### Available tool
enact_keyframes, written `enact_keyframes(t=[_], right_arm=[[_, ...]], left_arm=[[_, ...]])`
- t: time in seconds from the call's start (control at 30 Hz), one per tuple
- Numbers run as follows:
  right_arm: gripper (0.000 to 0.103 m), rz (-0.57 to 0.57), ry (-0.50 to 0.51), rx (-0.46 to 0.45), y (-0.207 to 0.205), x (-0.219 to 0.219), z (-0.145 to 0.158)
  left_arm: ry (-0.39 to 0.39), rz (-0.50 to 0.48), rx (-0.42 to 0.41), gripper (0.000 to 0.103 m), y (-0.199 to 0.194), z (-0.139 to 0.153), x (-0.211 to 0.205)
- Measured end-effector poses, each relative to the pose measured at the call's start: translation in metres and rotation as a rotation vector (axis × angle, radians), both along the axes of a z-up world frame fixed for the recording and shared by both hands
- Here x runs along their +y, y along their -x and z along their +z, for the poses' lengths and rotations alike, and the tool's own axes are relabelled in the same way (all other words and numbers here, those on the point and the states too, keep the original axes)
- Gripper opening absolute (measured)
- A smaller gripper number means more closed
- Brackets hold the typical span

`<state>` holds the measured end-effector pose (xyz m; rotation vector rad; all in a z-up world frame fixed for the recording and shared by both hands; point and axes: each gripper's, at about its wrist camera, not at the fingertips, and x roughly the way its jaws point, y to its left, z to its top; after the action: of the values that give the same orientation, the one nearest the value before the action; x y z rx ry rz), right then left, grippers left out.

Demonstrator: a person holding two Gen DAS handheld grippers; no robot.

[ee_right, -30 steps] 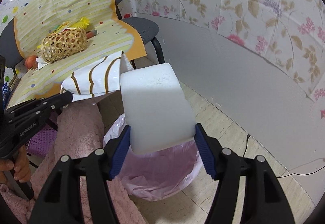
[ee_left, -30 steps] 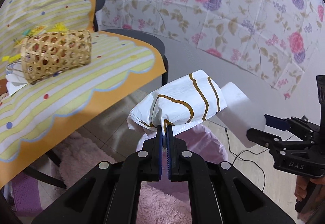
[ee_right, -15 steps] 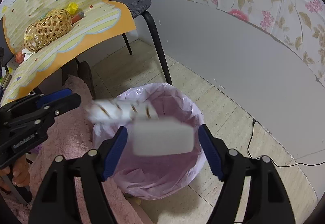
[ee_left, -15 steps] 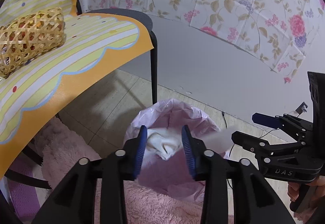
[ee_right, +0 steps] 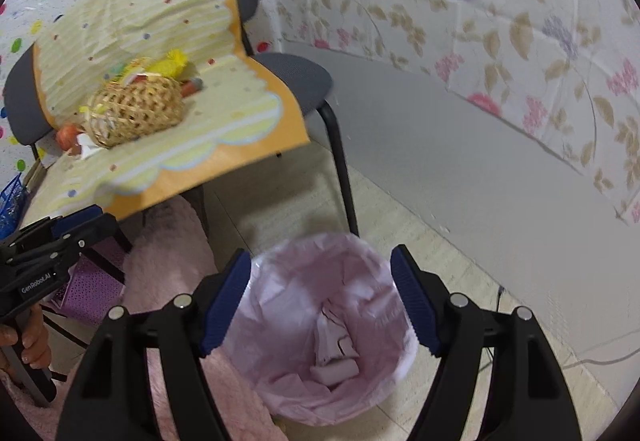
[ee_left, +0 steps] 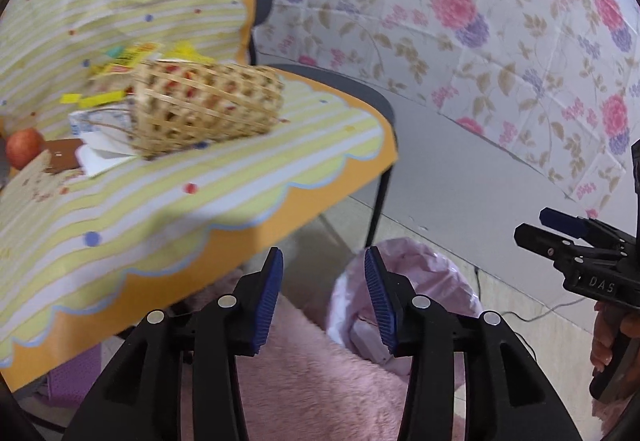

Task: Collect trash
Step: 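Return to the chair and grasp the bamboo basket with the right tool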

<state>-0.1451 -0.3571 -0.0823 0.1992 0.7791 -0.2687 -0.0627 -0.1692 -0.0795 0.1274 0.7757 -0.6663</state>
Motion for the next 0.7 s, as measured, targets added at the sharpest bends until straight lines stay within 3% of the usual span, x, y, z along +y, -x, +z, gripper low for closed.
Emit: enact_keyframes(t=[0.2, 0.43, 0.7], right_arm=[[0.071, 0.130, 0.038, -0.034, -0.042, 0.042, 0.018], [0.071, 0.274, 0.093, -0.073, -0.093, 0.100, 0.033], [0.068, 0.332, 0.132, -0.121, -0.152, 0.147, 0.042]], left_arm=[[0.006, 0.098, -0.035, 0.045, -0.012, 0.016, 0.044], [-0.004, 0.276, -0.072, 0.056, -0.041, 0.026, 0.102], [-0.023, 0.412, -0.081, 0.057, -0.079, 0.028, 0.151]])
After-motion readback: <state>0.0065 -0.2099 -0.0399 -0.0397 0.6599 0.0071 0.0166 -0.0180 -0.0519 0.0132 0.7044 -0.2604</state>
